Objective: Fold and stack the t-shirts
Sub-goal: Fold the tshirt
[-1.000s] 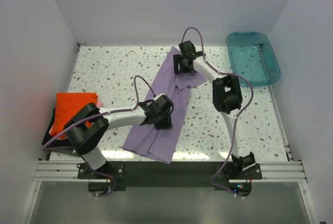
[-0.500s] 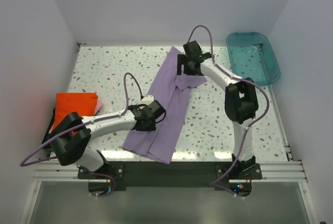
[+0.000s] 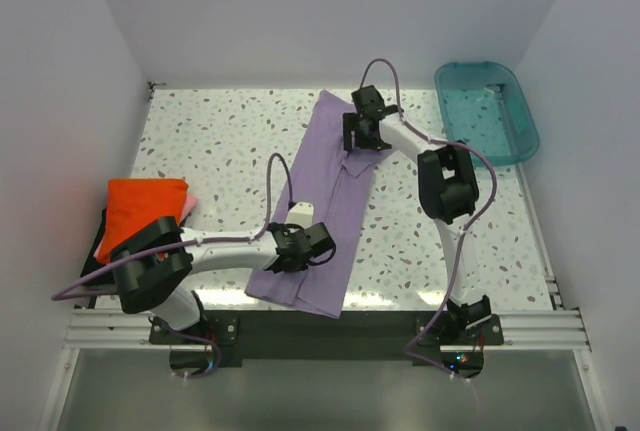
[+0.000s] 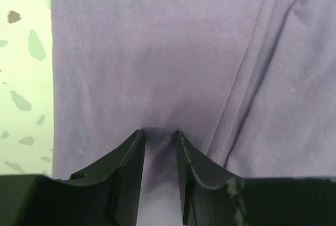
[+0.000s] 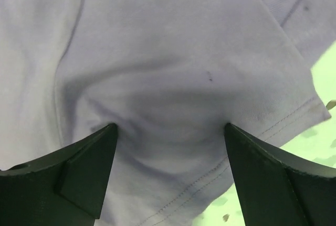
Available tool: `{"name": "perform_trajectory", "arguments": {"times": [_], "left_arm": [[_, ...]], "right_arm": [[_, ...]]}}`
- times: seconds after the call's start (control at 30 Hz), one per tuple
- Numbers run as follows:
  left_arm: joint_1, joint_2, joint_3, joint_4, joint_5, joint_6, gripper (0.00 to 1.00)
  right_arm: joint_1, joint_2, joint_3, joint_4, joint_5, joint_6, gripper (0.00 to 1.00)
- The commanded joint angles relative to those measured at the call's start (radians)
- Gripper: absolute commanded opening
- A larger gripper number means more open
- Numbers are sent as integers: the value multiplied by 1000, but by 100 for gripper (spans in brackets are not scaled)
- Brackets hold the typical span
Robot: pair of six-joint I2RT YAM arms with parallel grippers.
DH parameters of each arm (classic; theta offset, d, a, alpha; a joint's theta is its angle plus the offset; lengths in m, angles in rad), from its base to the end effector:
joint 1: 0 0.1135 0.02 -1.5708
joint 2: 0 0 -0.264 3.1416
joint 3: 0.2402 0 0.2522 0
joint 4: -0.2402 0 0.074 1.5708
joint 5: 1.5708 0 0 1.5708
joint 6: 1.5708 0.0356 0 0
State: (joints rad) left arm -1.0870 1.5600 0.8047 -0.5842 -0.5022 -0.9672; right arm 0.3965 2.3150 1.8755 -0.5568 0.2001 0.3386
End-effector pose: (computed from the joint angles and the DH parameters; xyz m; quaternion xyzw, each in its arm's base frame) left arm 0.1365 -0.2228 0.1508 0.0290 0.9622 0.0320 0.2690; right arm 0.4687 0.1886 0.1664 0.0007 0.9546 0.0119 0.2975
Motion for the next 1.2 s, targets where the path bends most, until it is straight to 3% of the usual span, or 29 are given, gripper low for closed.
{"name": "perform_trajectory", "arguments": {"times": [0.0,0.23,0.53,0.73,1.0,1.17], "left_arm": [[-56,98,-18,4,151,-38,36],[-68,147,73,33,208,-13,36],[-68,149,90,80,257,-11,37],[-59,103,113,75,252,-11,38],[-54,26,183,14,148,15,40],[-56,75,218,29,159,48,40]], "right_arm": [[-19,67,91,3,27,-124,88],[-19,148,244,3,81,-295,98],[-22,139,318,78,21,-372,99],[-21,35,286,72,32,-279,99],[-21,-115,87,136,47,-109,97],[-19,-63,105,97,52,-55,81]]}}
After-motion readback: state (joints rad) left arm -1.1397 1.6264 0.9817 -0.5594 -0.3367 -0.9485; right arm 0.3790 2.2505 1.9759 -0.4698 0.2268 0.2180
